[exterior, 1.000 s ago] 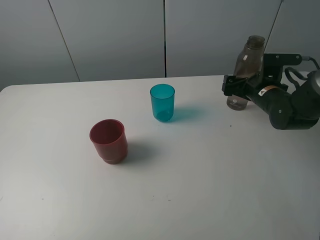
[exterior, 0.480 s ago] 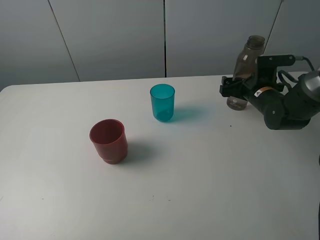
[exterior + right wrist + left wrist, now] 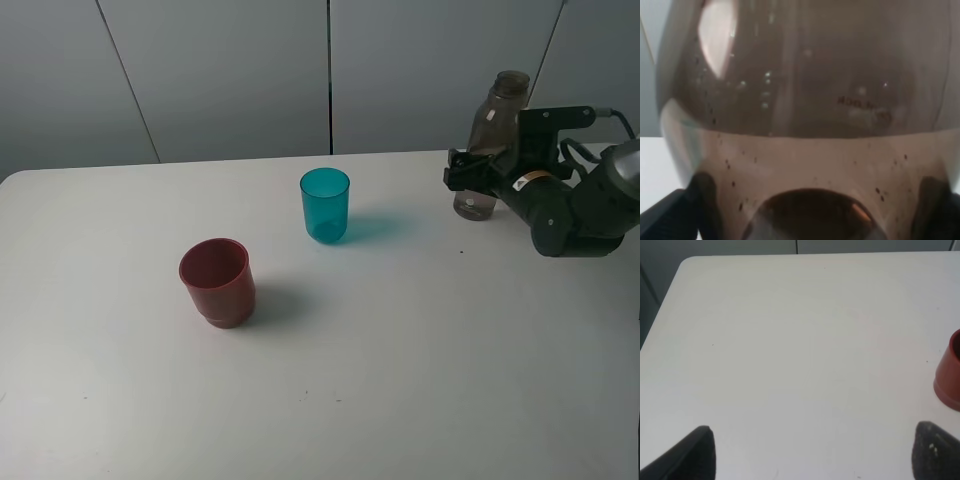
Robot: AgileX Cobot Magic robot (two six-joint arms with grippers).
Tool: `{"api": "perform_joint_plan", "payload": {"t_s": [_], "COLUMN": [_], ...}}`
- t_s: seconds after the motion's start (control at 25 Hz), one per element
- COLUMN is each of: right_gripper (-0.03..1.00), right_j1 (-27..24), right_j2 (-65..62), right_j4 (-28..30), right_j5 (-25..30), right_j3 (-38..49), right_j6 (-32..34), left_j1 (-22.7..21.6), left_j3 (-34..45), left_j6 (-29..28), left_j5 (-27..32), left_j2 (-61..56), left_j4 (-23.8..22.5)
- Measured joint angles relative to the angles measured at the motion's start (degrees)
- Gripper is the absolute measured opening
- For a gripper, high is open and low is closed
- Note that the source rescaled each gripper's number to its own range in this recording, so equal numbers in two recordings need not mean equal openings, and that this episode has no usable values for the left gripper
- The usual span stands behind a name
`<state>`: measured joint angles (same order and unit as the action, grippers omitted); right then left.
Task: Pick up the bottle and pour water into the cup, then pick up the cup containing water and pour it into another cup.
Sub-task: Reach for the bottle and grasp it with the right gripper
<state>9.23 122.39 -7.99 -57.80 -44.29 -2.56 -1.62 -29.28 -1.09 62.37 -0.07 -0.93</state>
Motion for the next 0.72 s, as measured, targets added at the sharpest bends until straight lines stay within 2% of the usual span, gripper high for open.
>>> {"api": "perform_joint_plan", "payload": {"t_s": [0.68,0.72], "right_gripper": [1.00,0.93], "right_j1": [0.0,0.0], "right_j2": [0.0,0.0], "right_j4": [1.2,1.2], "right_j5": [1.2,1.2], "right_j3": [-1.3,-1.3], "right_j6": [0.0,0.0], "left_j1": [0.0,0.0], "left_j3": [0.0,0.0], "left_j6": [0.0,0.0], "left_j5": [0.0,0.0], "left_j2": [0.0,0.0], "left_j4": [0.0,0.0]}}
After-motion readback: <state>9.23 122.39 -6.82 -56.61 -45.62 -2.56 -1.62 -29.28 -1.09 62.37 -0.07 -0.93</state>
